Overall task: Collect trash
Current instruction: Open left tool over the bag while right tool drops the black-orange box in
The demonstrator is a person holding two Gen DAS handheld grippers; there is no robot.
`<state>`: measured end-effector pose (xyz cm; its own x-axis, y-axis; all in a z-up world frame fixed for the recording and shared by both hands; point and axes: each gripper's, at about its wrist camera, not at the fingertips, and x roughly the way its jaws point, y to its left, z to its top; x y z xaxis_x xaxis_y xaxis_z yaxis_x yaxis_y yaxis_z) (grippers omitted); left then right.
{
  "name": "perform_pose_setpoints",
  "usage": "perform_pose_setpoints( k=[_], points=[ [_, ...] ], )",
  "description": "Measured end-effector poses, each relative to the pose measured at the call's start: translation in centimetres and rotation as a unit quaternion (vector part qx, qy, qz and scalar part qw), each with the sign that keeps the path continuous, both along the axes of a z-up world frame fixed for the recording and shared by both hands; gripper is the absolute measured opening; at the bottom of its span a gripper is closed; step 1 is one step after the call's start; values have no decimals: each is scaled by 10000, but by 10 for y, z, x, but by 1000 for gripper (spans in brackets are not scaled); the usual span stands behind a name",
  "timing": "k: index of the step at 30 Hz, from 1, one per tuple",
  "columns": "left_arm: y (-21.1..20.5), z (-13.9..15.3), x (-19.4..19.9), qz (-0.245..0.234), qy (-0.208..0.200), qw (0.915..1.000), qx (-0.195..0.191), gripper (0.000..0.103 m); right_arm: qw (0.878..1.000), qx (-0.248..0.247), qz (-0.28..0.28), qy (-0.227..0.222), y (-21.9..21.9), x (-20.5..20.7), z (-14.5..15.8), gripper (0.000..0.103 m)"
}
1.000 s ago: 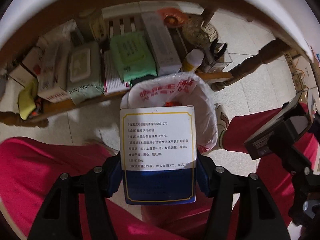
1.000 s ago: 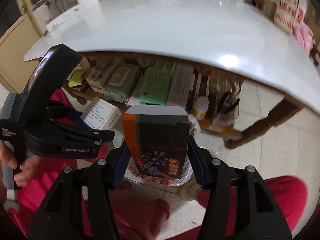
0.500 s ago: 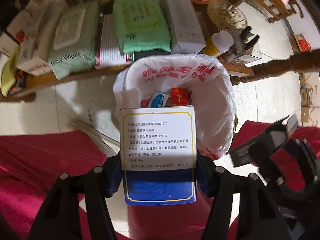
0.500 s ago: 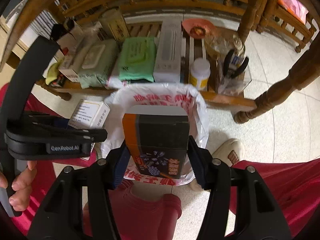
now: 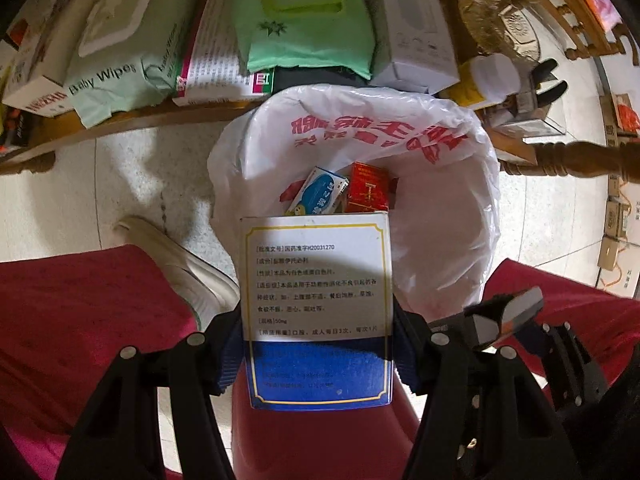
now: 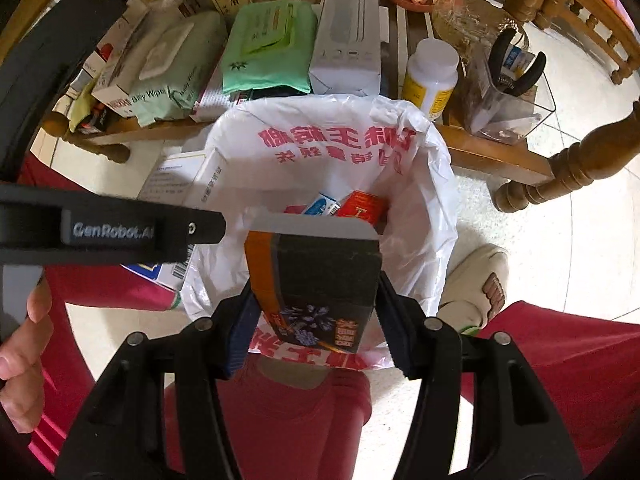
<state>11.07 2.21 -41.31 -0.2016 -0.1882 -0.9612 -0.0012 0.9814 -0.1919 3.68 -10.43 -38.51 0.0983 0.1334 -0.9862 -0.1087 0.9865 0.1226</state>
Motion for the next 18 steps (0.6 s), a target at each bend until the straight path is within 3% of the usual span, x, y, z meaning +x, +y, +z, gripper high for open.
perform_pose_setpoints(
  k=[18],
  points=[
    [-2, -15, 6, 208, 222, 9995, -108, 60, 9995, 244, -134, 170, 1, 8, -14, 55]
  ],
)
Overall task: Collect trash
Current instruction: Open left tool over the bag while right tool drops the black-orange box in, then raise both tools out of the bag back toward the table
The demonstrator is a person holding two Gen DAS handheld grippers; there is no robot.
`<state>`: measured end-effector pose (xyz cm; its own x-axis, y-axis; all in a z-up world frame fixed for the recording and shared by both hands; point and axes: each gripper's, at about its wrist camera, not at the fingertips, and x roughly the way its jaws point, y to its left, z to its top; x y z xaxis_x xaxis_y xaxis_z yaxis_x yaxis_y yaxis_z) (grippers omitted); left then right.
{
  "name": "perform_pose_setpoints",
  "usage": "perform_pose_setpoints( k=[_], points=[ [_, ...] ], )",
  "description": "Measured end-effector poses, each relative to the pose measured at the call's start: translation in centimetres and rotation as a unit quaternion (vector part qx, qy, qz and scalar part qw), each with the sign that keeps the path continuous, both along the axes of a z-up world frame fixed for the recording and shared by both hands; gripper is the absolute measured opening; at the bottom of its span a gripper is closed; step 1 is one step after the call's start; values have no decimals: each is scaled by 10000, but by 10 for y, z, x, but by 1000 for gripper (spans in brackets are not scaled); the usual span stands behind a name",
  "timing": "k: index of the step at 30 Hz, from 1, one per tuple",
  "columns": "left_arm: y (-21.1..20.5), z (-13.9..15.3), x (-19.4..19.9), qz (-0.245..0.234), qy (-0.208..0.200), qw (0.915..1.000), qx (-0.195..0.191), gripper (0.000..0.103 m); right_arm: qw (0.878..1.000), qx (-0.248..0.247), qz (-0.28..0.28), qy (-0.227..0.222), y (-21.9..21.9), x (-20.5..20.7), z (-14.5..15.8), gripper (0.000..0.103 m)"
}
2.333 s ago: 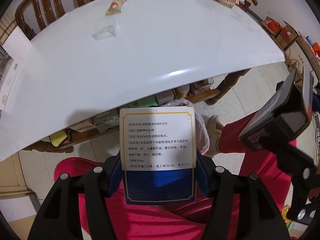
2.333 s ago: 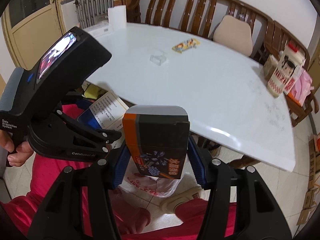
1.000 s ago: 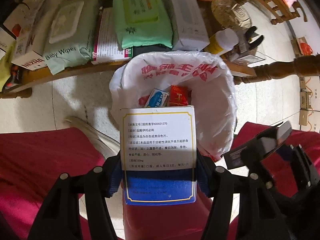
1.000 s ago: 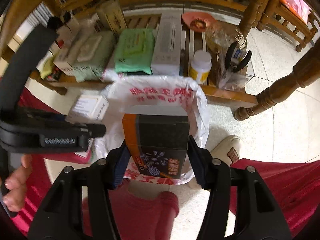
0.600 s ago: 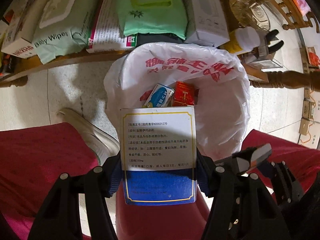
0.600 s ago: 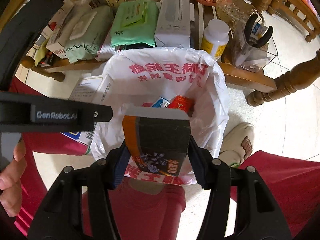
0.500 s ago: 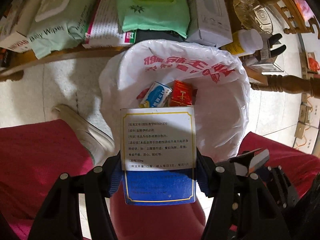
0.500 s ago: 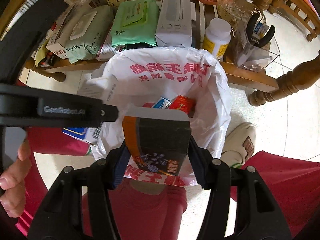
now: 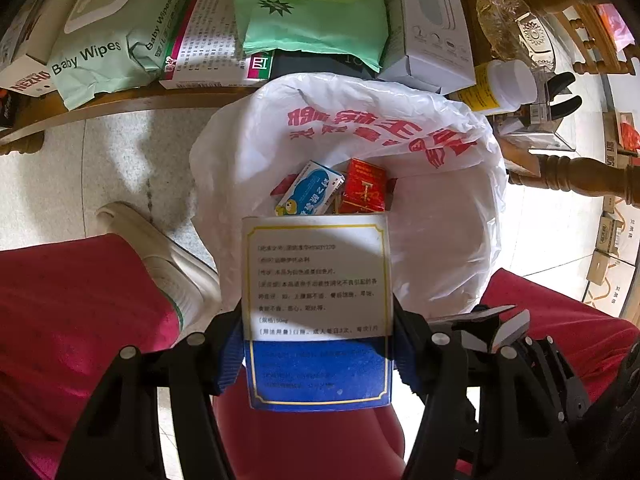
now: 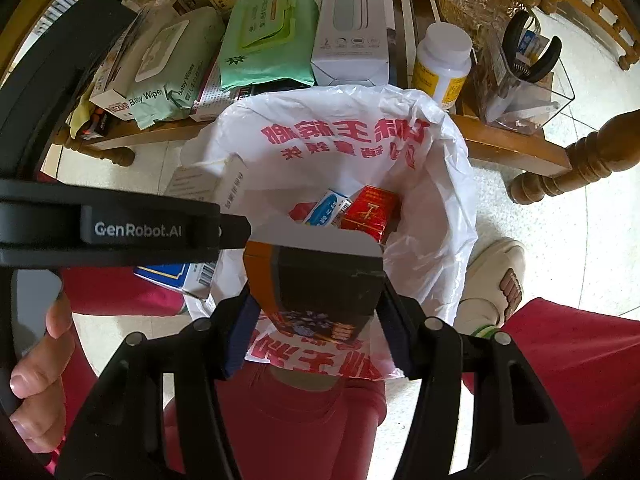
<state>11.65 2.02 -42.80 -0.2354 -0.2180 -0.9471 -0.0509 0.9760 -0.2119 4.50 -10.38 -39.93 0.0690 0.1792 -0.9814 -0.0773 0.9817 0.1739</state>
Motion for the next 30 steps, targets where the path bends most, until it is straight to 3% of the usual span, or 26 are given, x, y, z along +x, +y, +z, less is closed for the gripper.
perform_pose_setpoints(
  k=[7, 10, 30],
  points=[
    [-4, 0, 0, -79, -32, 9999, 98, 70, 10000, -29, -11, -11, 0, 0, -1, 57],
    [-3, 1, 0, -78, -39, 9999, 92, 74, 10000, 8, -69, -7, -3, 0, -1, 69],
    [0, 4, 0, -57, -68, 9999, 147, 76, 9999, -50, -84, -116, -3, -2, 4, 69]
  ],
)
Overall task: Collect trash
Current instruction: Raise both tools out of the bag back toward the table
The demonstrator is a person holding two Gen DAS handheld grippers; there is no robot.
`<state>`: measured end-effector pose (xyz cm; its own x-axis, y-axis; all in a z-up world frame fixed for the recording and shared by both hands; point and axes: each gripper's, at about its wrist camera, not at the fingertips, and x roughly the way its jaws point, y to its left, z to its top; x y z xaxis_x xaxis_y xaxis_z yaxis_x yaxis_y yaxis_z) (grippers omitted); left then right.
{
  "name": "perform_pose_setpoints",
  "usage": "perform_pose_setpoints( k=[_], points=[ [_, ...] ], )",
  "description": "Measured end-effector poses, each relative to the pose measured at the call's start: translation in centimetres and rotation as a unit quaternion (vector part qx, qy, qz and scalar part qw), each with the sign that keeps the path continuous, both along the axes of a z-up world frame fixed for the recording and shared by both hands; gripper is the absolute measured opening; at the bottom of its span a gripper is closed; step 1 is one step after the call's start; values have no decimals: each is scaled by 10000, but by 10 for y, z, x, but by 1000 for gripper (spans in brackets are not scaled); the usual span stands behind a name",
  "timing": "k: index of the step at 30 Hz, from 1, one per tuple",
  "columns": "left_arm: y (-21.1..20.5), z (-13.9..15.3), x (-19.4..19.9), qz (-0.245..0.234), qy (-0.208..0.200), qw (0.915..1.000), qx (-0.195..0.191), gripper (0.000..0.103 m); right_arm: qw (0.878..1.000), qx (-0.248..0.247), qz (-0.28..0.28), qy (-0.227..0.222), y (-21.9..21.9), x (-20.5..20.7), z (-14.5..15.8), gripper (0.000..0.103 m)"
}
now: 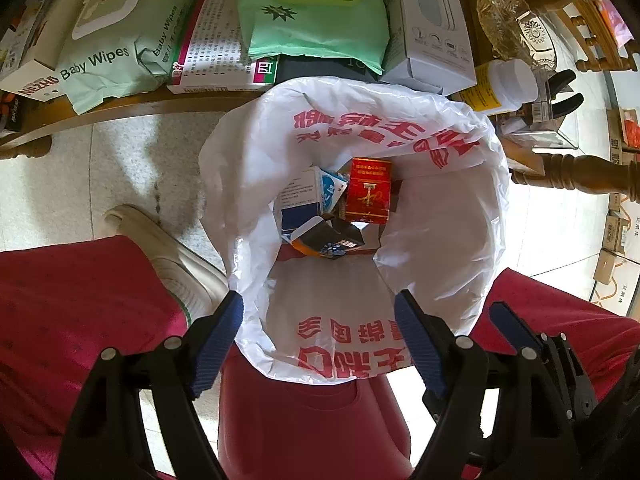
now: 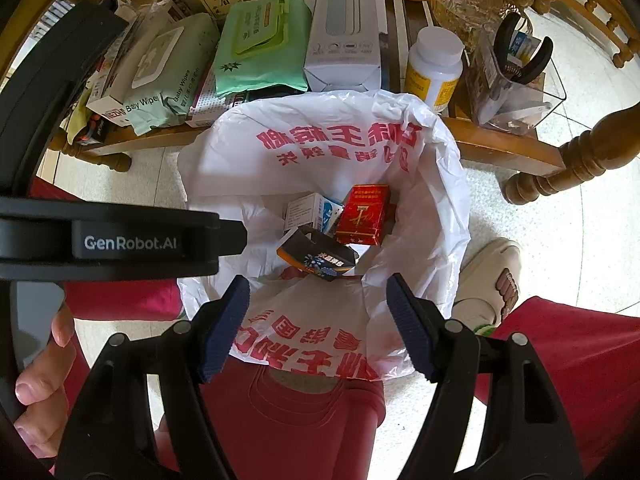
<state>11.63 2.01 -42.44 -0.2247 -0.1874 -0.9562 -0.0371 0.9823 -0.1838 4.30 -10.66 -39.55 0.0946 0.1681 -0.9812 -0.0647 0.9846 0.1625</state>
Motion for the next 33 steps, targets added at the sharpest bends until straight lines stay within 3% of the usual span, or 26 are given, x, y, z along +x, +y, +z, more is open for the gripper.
perform_pose_setpoints(
  k=[11, 17, 22, 26, 29, 33],
  points=[
    [-2, 12, -5, -116, -121, 9999, 16, 81, 9999, -24, -39, -122, -2, -9, 11, 71],
    [-2, 39, -16, -404, -212, 9987, 226, 84, 9998, 97, -19, -196, -3, -21, 34, 77],
    [7, 94, -41, -806, -649, 9939, 381, 85, 9985, 400, -233, -288, -12, -34, 81, 83],
    [18, 145, -56, -1123, -748, 9901, 380, 85, 9940, 953, -397, -352, -24, -49, 140, 84],
    [24, 199, -53, -1343, -1126, 9828, 590, 85, 9949, 672, -187, -730, -26, -44, 198, 84],
    [32, 292, -35, -1450, -1708, 9737, 400, 86, 9893, 466, -60, -1381, -32, -24, 280, 90]
  ],
)
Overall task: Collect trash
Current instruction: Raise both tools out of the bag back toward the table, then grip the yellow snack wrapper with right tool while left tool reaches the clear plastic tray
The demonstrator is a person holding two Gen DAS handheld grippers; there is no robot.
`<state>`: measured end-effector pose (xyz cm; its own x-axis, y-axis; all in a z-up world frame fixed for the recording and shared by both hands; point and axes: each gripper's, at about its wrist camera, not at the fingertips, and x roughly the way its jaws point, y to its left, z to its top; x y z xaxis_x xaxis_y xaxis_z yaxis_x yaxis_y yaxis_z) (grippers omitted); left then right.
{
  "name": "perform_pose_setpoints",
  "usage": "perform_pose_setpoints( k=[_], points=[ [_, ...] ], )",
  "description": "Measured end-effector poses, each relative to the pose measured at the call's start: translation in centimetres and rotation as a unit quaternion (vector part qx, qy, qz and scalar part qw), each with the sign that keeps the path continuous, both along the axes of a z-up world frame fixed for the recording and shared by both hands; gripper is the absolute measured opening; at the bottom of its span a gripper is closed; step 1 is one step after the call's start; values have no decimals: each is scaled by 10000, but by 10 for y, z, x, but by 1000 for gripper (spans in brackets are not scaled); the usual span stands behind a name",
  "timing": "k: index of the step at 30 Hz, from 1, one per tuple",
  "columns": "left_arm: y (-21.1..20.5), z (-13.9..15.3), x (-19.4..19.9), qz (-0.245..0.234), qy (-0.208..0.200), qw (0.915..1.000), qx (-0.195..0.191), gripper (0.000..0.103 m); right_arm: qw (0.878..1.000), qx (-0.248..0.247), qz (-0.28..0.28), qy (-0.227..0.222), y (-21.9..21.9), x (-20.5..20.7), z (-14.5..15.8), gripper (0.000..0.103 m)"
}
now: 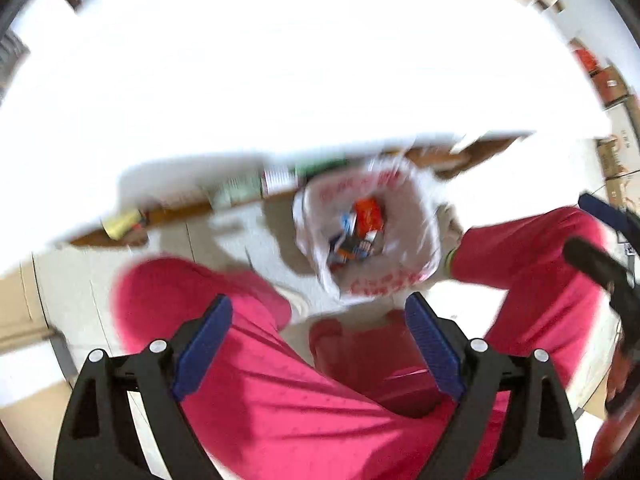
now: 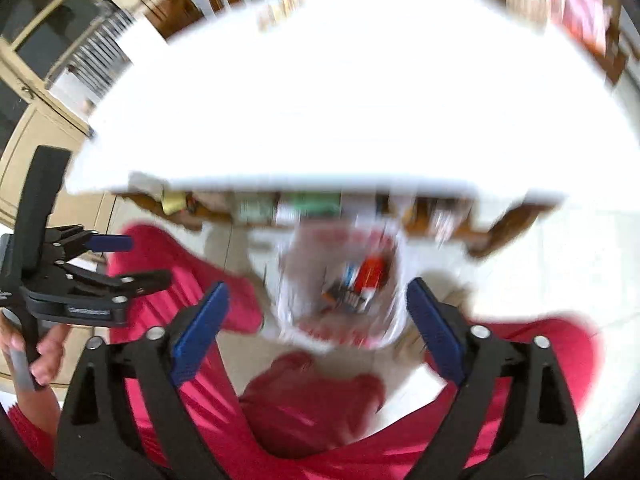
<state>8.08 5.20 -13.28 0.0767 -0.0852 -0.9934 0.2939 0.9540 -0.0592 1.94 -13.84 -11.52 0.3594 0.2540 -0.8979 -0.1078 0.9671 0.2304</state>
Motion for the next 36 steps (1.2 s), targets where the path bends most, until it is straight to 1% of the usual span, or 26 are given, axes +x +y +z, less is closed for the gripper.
perform_pose_setpoints(
  k=[1, 2, 3, 5, 7, 8, 9, 11, 13, 15, 17, 20, 22, 25, 28, 32, 36],
  points=[
    [0, 17, 5, -29, -119, 9999, -40, 86, 9999, -54, -8, -155, -2, 6, 18, 90],
    [1, 46, 11, -101, -330, 9994, -72, 89, 9995, -72, -2, -319, -3, 12, 39, 90],
    [2, 61, 14, -156, -431, 9989, -75, 92, 9988, -70, 37, -474, -4, 20, 61, 90],
    [2, 107, 26, -271, -672, 9974, -8, 92, 9976, -110, 90, -681, -5, 32, 96, 90],
    [2, 138, 31, -351, -808, 9961, -2, 92, 9957, -205, 236, -869, -2, 48, 134, 91],
    [0, 157, 36, -423, -872, 9953, -8, 92, 9952, -242, 253, -918, -1, 52, 145, 92],
    [-1, 169, 37, -454, -902, 9949, -7, 93, 9944, -292, 238, -988, -2, 59, 162, 92],
    [-2, 193, 44, -508, -923, 9944, 16, 94, 9939, -246, 326, -1021, -1, 69, 183, 92],
    [-5, 206, 50, -598, -879, 9943, 9, 94, 9938, -236, 360, -1024, 2, 84, 205, 92],
    [-8, 218, 58, -651, -816, 9945, 111, 94, 9930, -334, 364, -1071, 3, 94, 220, 92],
    [-10, 222, 63, -683, -804, 9942, 191, 94, 9925, -397, 443, -1067, 9, 107, 234, 92],
    [-19, 228, 68, -792, -836, 9930, 257, 94, 9937, -268, 553, -940, 15, 119, 243, 92],
    [-22, 230, 71, -862, -856, 9922, 283, 94, 9942, -181, 625, -862, 20, 129, 243, 92],
    [-30, 219, 83, -980, -834, 9910, 359, 94, 9951, -156, 638, -736, 27, 149, 239, 92],
    [-35, 203, 98, -1044, -733, 9912, 349, 94, 9960, -170, 608, -636, 29, 169, 231, 92],
    [-40, 178, 116, -1046, -558, 9921, 409, 94, 9980, -139, 485, -371, 27, 200, 211, 92],
    [-42, 150, 137, -972, -252, 9942, 398, 94, 9990, -80, 421, -114, 25, 229, 190, 92]
  ],
)
